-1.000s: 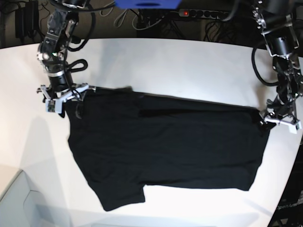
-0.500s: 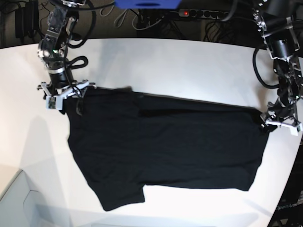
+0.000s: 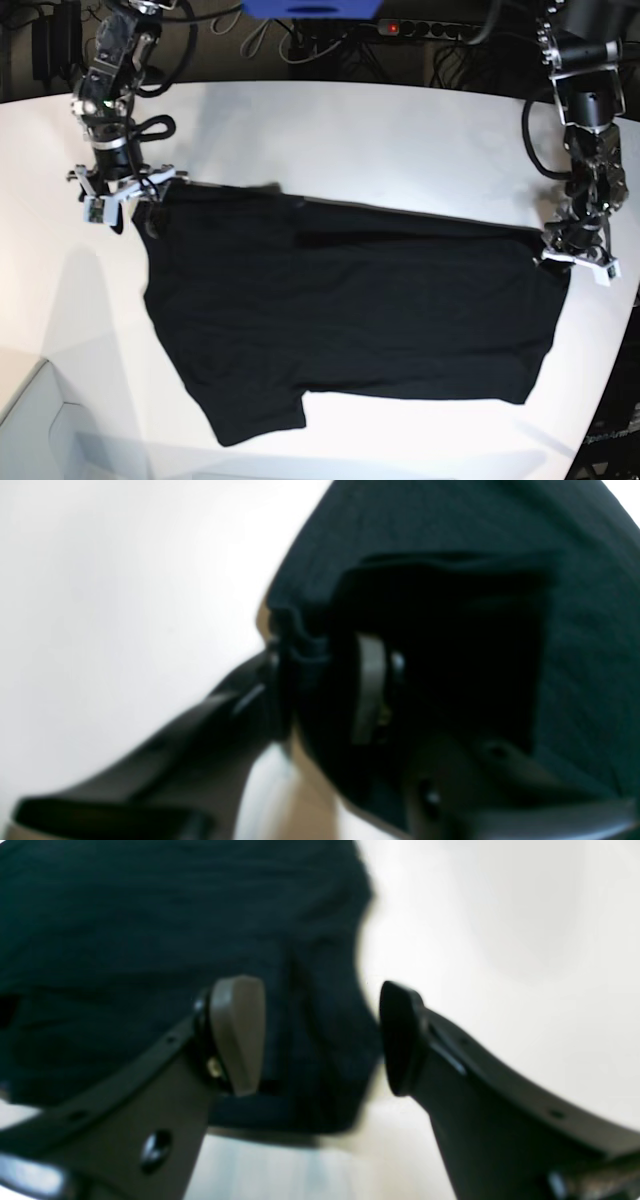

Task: Layout the t-shirt on the table in an organized manner, then fold the t-shirt properly
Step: 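Grasp the folded edge with both grippers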

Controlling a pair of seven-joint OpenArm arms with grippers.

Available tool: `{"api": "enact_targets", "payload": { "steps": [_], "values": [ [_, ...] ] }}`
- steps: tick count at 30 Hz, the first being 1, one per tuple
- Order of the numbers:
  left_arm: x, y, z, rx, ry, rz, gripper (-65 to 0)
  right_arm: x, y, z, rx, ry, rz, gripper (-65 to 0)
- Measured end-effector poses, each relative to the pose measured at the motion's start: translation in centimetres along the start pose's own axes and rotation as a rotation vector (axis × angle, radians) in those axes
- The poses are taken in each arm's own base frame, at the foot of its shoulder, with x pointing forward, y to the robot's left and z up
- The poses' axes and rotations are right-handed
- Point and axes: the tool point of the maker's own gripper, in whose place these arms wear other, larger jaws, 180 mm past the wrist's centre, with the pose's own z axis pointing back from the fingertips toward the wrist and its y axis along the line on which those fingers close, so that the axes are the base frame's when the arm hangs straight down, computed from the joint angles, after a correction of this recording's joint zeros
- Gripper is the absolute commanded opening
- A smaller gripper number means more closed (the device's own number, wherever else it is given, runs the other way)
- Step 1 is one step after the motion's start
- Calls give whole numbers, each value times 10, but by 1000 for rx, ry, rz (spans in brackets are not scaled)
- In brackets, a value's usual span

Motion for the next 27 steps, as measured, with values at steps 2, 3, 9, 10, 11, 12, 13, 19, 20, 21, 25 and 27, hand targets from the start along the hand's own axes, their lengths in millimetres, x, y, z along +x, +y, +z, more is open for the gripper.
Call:
{"api": "enact_targets", "payload": {
  "steps": [2, 3, 9, 10, 11, 12, 13, 19, 20, 21, 25, 27],
  "values": [
    [-1, 0, 0, 0, 4, 0, -575, -1, -8, 2, -20, 3, -3, -281],
    [-1, 0, 0, -1, 6, 0, -600, -2, -11, 3, -28, 6, -5, -281],
    [-1, -1, 0, -4, 6, 3, -647, -20, -17, 14, -43, 50, -5, -281],
    [-1, 0, 0, -1, 6, 3, -647, -26, -16, 17, -43, 67, -8, -281],
    [-1, 0, 0, -1, 7, 4, -647, -29, -13, 18, -40, 73, -16, -281],
    [-1, 0, 0, -1, 7, 4, -647, -31, -9, 19, -34, 78, -20, -281],
    [-2, 0, 0, -1, 9, 4, -647, -32, -5, 19, -26, 80, -24, -280],
    [-2, 0, 0, -1, 10, 4, -647, -40, 17, 20, 31, 99, -20, -270],
    [-2, 0, 0, -1, 9, 4, -647, -43, 20, 21, 38, 107, -20, -257],
    [-2, 0, 0, -1, 10, 4, -648, -43, 22, 20, 42, 108, -20, -244],
    [-2, 0, 0, -1, 10, 4, -648, -40, 22, 17, 45, 96, -22, -219],
    [-2, 0, 0, -1, 10, 3, -648, -46, 22, 16, 45, 108, -31, -219]
  ]
}}
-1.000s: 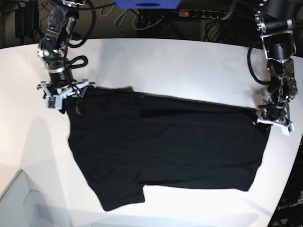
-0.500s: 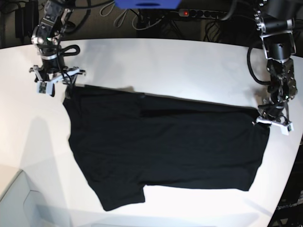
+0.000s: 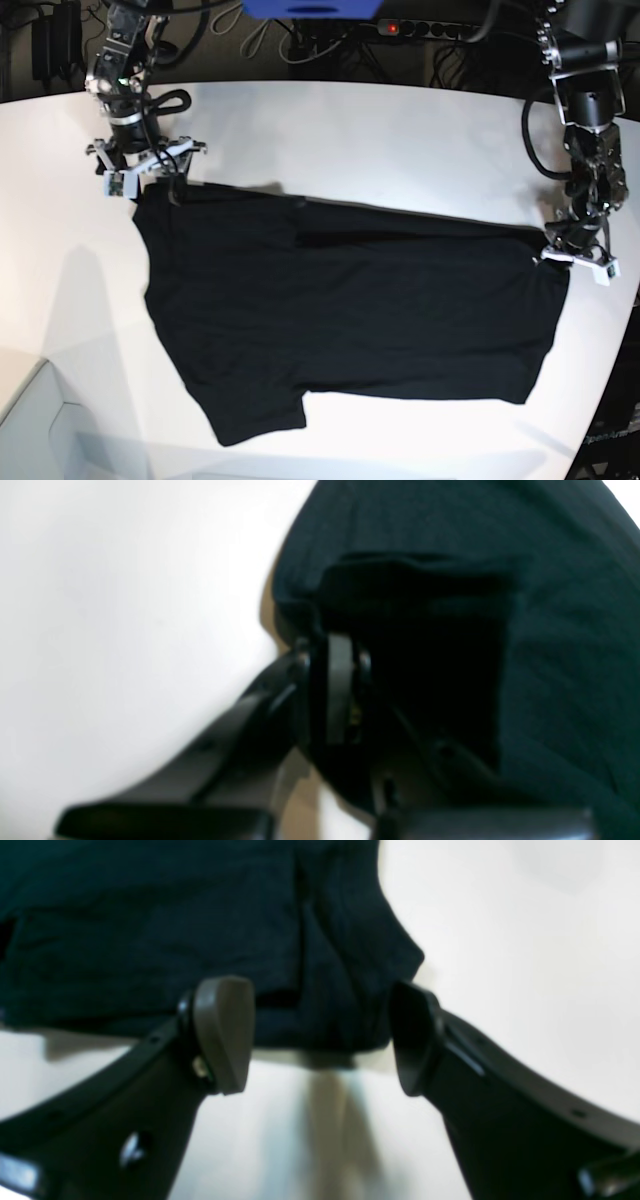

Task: Layout the t-shirt on the table in an organized manner, then fold the t-shirt properly
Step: 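Grasp the folded edge with both grippers, then lift the folded edge and pull it back toward the robot, unfolding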

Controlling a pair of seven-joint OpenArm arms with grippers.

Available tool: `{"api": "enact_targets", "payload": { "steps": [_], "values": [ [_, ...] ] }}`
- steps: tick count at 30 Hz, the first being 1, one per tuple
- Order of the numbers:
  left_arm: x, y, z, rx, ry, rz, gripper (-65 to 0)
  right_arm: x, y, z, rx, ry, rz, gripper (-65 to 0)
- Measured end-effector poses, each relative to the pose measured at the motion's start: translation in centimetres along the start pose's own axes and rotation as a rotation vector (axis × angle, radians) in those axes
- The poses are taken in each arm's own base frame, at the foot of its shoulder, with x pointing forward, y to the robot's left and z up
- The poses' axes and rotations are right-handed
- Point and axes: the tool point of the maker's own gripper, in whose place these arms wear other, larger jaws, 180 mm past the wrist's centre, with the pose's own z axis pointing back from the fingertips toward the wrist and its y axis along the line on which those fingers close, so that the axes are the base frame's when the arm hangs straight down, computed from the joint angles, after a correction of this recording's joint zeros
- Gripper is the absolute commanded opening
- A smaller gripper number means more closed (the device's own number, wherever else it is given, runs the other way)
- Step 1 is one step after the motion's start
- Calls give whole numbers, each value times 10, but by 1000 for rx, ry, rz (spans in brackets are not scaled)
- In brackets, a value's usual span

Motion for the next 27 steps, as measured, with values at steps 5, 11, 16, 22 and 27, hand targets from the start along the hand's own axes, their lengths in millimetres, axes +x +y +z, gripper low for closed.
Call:
{"api": "enact_targets", "payload": {
  "steps": [5, 11, 16, 22, 27],
  "values": [
    [0, 0, 0, 0, -1, 0, -648, -13, -6, -7, 0, 41, 2, -221],
    [-1, 0, 0, 0, -1, 0, -648, -19, -9, -9, 1, 51, -4, -303],
    [-5, 1, 3, -5, 3, -1, -648, -20, -10, -9, 3, 58, 0, -650],
    [-8, -6, 20, -26, 82, -38, -648, 0, -20, -2, -16, 25, 55, -650],
    [23, -1, 37, -19, 42, -16, -648, 43, -17, 0, -9, -81, 96, -650]
  ]
}}
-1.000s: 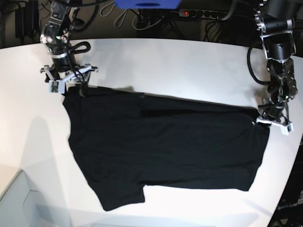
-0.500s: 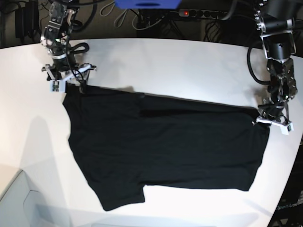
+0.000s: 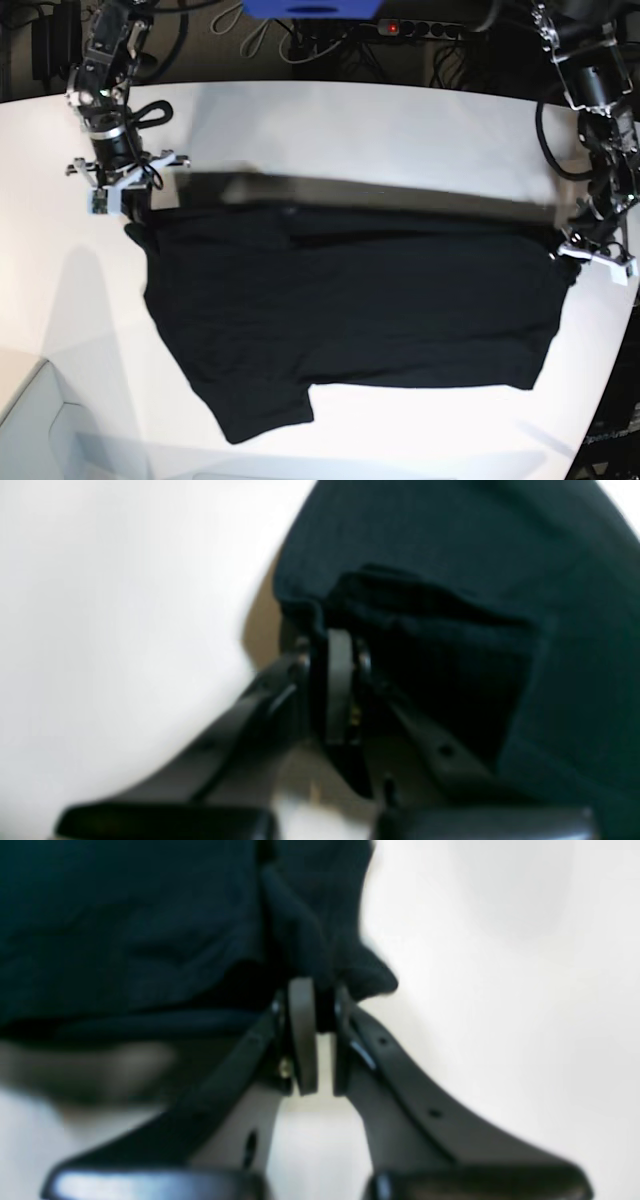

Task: Layout the t-shirt on the table in an organized manner, then fold the t-shirt properly
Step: 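Lift the folded edge and pull it back toward the robot, unfolding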

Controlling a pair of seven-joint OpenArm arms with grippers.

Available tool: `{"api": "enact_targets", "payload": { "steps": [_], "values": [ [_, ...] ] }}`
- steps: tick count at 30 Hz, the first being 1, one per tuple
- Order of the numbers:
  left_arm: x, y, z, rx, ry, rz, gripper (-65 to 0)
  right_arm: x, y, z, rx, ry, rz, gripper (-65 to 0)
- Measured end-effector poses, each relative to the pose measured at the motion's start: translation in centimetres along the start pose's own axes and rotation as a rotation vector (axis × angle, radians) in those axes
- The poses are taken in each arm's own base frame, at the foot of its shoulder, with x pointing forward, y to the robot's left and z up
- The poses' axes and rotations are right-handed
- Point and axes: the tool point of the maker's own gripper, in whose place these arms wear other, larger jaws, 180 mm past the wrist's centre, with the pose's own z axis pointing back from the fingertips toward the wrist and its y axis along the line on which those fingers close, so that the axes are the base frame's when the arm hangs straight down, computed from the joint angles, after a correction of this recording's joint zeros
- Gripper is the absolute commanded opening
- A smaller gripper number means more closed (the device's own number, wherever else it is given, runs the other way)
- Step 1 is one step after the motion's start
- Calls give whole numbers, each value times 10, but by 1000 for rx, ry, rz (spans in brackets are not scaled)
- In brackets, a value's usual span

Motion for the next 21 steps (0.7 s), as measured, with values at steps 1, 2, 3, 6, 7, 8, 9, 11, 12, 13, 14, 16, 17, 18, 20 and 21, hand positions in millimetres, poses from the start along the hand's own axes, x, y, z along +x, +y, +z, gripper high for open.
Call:
{"api": "enact_targets", "payload": {
  "steps": [1, 2, 3, 6, 7, 8, 9, 11, 12, 13, 14, 16, 17, 18, 20, 21],
  "values": [
    [7, -3, 2, -8, -10, 2, -648, 8, 0, -2, -1, -18, 5, -650],
    [13, -6, 2, -13, -17, 0, -648, 16, 0, -6, -3, -37, 7, -650],
    [19, -10, 0, -17, -19, -4, -648, 25, 0, -10, -3, -57, 8, -650],
    [35, -21, -2, -36, -31, -2, -648, 39, -3, -25, -4, -20, 21, -650],
    [40, -25, -3, -46, -36, -2, -647, 44, -6, -30, -4, -5, 35, -650],
    [42, -28, -3, -51, -30, -2, -646, 48, -9, -33, -4, 14, 45, -650],
    [44, -30, -4, -55, -21, 1, -646, 50, -14, -37, -11, 48, 53, -650],
    [51, -36, -5, -66, -18, 0, -646, 53, -18, -42, -17, 88, 67, -650],
    [54, -39, -6, -71, -12, 0, -646, 56, -19, -43, -15, 102, 73, -650],
    [58, -43, -6, -80, -7, 1, -646, 59, -21, -44, -18, 100, 76, -650],
    [60, -45, -6, -84, -2, 0, -645, 63, -23, -45, -22, 93, 82, -650],
    [64, -49, -6, -91, 7, 0, -645, 66, -25, -46, -26, 97, 82, -650],
    [65, -50, -6, -93, 8, 1, -645, 66, -25, -47, -26, 99, 83, -650],
    [66, -50, -6, -93, 9, 1, -645, 65, -26, -46, -25, 107, 95, -650],
    [63, -50, -6, -93, 17, 0, -645, 63, -29, -46, -24, 134, 119, -650],
    [63, -50, -6, -92, 18, 0, -645, 67, -29, -44, -27, 124, 113, -650]
  ]
}}
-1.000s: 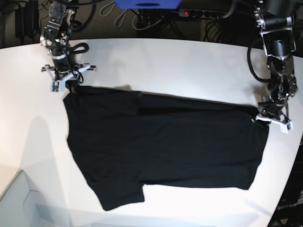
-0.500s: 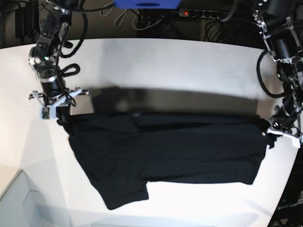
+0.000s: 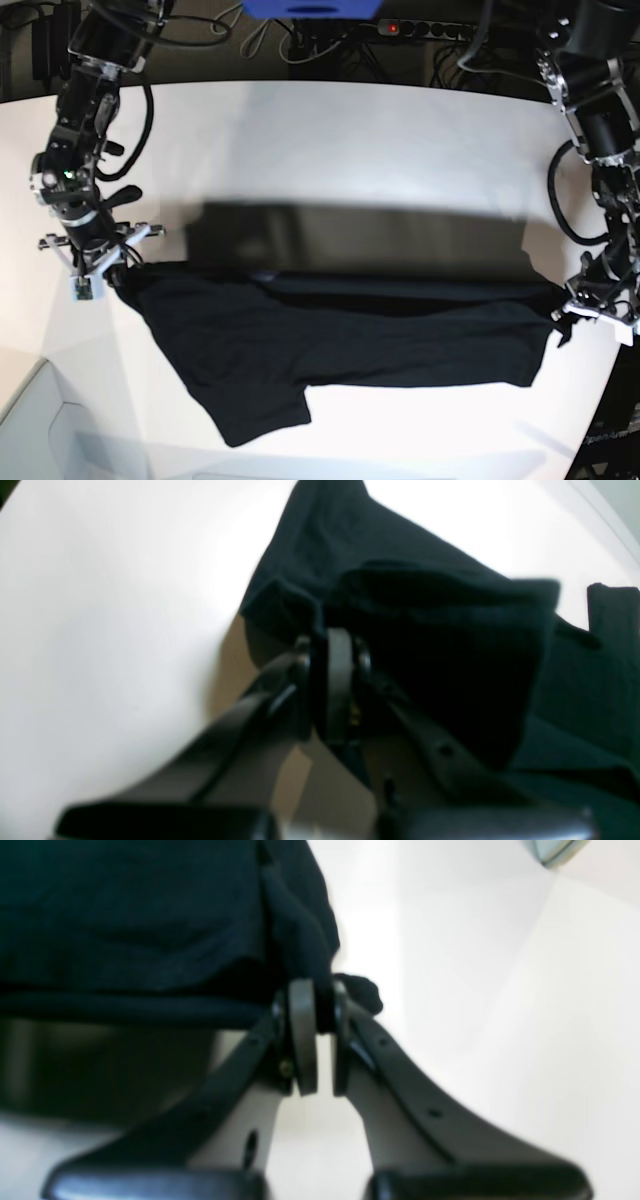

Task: Layout the t-shirt on the table in an organized manner, then fold the t-shirt properly
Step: 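Lift the folded edge and pull it back toward the robot, unfolding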

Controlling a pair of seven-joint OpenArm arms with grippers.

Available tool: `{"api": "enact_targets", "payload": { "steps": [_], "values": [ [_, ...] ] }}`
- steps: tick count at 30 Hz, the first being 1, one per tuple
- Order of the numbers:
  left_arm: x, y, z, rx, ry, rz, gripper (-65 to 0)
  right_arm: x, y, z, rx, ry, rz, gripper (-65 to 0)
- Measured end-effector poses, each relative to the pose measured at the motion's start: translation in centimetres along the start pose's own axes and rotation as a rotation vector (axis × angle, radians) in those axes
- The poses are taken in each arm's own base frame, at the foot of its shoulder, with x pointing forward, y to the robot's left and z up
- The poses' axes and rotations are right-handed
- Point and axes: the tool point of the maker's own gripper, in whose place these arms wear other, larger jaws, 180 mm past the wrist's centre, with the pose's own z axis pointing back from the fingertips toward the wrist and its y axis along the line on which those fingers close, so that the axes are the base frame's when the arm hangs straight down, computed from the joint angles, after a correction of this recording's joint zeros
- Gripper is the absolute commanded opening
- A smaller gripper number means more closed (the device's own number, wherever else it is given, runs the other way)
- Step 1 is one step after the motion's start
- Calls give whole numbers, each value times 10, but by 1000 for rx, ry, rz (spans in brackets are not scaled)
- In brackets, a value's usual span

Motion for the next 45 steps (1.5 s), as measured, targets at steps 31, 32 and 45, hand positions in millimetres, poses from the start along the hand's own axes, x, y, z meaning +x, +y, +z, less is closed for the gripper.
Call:
{"api": "enact_targets", "payload": {
  "steps": [31, 32, 45],
  "values": [
    [-120, 58, 25, 108, 218, -1, -649, -77, 17, 60, 88, 137, 1, -650],
    [-123, 61, 27, 104, 205, 4, -649, -81, 17, 63, 87, 132, -2, -650],
    [-149, 78, 50, 116, 212, -17, -649, -140, 37, 107, 115, 178, -55, -650]
  ]
}}
